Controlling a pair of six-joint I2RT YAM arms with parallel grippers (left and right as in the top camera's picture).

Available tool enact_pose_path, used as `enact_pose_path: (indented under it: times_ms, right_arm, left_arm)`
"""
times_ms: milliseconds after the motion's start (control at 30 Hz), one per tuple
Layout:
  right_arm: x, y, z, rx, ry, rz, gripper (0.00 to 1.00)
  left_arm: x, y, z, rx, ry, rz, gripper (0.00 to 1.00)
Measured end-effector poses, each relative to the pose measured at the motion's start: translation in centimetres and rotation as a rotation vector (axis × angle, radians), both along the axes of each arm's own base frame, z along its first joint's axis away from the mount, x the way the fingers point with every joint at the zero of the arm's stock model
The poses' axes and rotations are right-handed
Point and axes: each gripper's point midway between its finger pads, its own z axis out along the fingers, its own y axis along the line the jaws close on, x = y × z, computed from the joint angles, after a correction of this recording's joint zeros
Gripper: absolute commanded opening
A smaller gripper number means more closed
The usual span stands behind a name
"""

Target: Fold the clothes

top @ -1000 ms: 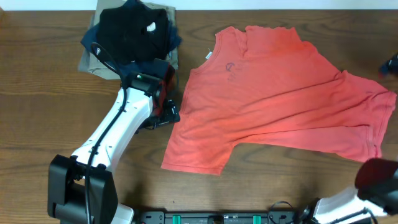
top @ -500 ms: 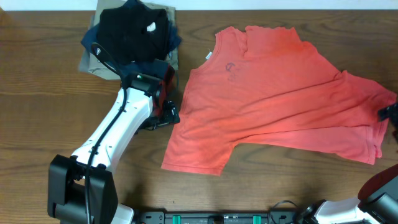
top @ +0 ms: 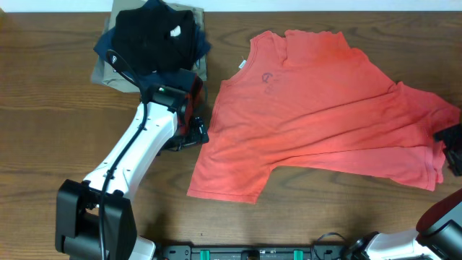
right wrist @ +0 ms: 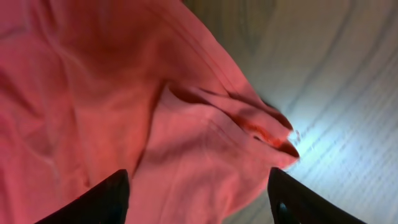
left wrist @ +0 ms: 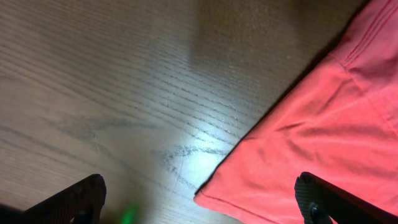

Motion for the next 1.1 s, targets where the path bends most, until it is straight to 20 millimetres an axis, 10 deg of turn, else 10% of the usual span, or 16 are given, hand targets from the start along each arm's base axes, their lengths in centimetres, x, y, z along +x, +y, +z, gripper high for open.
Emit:
enact_pose_path:
  times_ms: [567,1100]
  right_arm:
    - [1.9,-0.7,-8.1,0.078,0.055,0.153,0.56]
    - [1.9,-0.6,-8.1,0.081,0.060,0.187,0.33]
  left_arm:
    - [-0.5,0.2,-2.3,0.000,0.000,-0.001,0.98]
    - [-0.1,0.0,-2.3,-0.005,-0.014,-0.001,0.98]
